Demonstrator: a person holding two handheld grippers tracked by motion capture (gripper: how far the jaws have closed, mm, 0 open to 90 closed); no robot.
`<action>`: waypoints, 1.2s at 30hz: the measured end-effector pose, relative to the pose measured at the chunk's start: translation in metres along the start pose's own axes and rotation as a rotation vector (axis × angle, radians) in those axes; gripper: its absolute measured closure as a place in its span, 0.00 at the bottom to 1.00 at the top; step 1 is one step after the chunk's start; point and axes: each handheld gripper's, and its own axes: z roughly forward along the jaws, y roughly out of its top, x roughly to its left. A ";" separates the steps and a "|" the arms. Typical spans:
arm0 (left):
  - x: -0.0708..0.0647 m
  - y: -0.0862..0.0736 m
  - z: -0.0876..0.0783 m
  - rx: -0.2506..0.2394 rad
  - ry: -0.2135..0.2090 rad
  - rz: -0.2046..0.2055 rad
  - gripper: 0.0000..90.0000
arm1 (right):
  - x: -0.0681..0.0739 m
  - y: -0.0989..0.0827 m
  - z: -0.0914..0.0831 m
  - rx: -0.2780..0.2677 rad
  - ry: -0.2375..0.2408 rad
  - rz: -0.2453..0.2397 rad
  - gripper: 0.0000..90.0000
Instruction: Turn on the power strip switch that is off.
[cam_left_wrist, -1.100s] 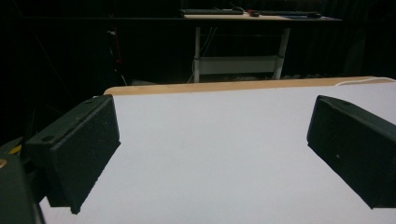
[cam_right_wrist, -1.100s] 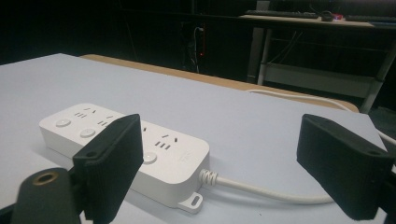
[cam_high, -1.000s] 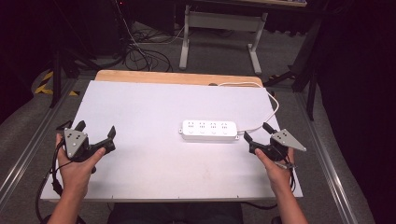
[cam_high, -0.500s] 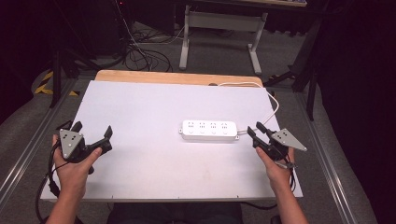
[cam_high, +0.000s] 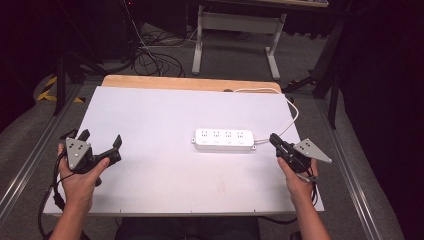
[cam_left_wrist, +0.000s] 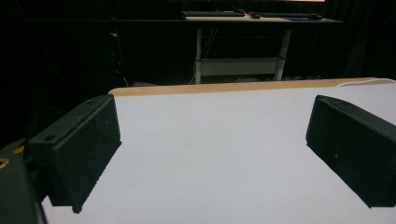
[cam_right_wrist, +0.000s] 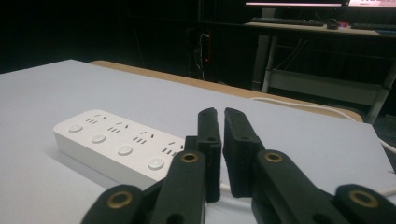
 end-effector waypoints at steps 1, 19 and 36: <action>0.000 0.000 0.000 -0.002 0.000 0.002 0.04 | 0.000 0.001 0.000 0.009 0.005 -0.002 0.98; -0.001 -0.001 0.001 0.009 -0.006 0.014 0.04 | -0.002 0.031 0.017 0.095 0.077 0.082 1.00; -0.001 -0.002 0.000 0.011 -0.008 0.021 0.05 | 0.023 0.044 0.056 0.163 0.141 0.037 1.00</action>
